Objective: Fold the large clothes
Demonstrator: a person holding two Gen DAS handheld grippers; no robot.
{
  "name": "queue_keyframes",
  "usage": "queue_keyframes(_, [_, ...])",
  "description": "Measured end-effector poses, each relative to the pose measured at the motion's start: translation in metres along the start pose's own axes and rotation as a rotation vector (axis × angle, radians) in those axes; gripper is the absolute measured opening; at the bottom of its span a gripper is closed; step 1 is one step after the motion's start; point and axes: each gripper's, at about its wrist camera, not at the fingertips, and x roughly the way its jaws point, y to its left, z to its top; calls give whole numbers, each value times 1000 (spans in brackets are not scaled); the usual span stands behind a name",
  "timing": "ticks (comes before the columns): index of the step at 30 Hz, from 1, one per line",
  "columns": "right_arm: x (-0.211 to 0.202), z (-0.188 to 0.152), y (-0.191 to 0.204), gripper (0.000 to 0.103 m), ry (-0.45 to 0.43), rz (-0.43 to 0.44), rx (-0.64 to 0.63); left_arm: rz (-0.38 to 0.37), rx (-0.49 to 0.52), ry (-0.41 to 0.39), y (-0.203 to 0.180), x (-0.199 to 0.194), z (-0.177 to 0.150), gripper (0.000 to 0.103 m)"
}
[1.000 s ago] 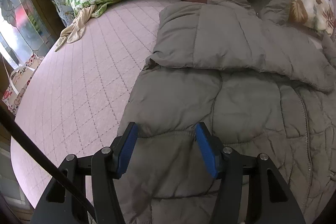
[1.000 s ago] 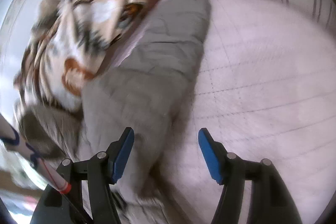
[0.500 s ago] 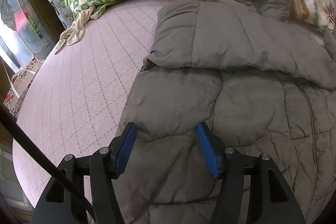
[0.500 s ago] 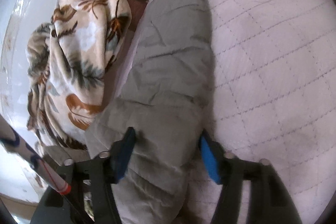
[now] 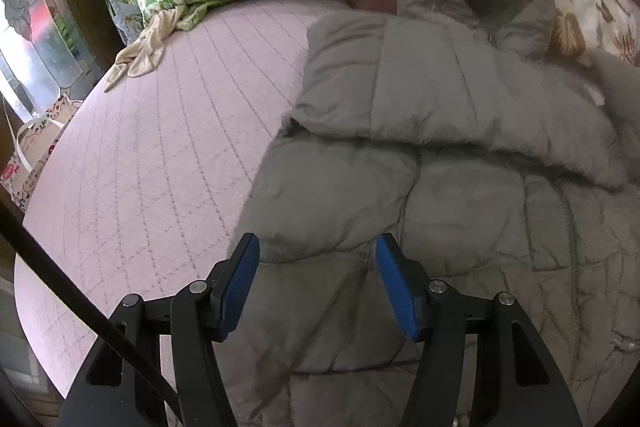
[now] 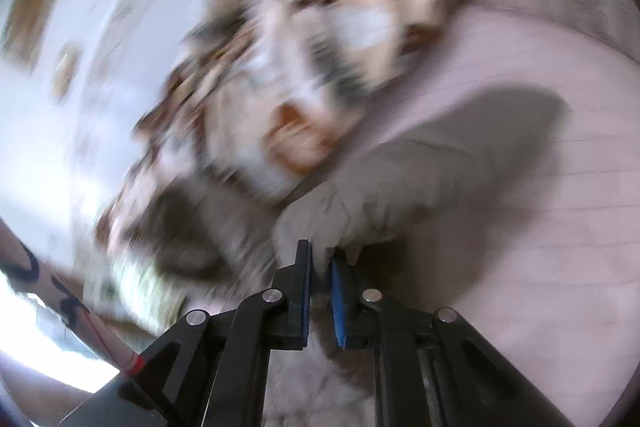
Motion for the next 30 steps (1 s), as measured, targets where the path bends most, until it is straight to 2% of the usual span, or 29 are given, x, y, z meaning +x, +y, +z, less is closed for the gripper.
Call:
queue_keyframes(2, [8, -21, 30, 10, 64, 40, -88, -2, -9, -26, 5, -10, 2, 60])
queue_keyframes(5, [33, -70, 74, 10, 194, 66, -256, 9, -40, -66, 20, -23, 8, 60])
queue_keyframes(8, [64, -122, 96, 10, 308, 26, -399, 7, -89, -71, 36, -27, 12, 60])
queue_keyframes(10, [88, -149, 92, 10, 374, 0, -409, -1, -117, -69, 46, -28, 14, 60])
queue_keyframes(14, [128, -182, 68, 11, 444, -70, -372, 4, -127, -75, 50, -29, 14, 60])
queue_keyframes(17, [131, -197, 59, 14, 402, -117, -336, 6, -117, -76, 47, -29, 14, 60])
queue_keyframes(19, [109, -202, 57, 28, 379, -98, -298, -1, -114, -73, 47, -30, 14, 60])
queue_keyframes(21, [76, -206, 59, 53, 345, -88, -326, -11, -114, -72, 47, -31, 14, 60])
queue_keyframes(23, [43, -202, 63, 58, 289, -101, -367, -20, -116, -75, 47, -34, 13, 60])
queue_keyframes(25, [3, -189, 56, 59, 216, -111, -374, -21, -115, -81, 46, -37, 12, 60])
queue_keyframes(27, [-33, -166, 42, 74, 107, -188, -358, -17, -112, -86, 46, -39, 11, 60])
queue_keyframes(29, [-48, -141, 26, 82, 14, -304, -329, -14, -118, -86, 46, -39, 11, 60])
queue_keyframes(30, [-52, -135, 18, 83, -10, -343, -312, -14, -120, -84, 47, -38, 11, 60])
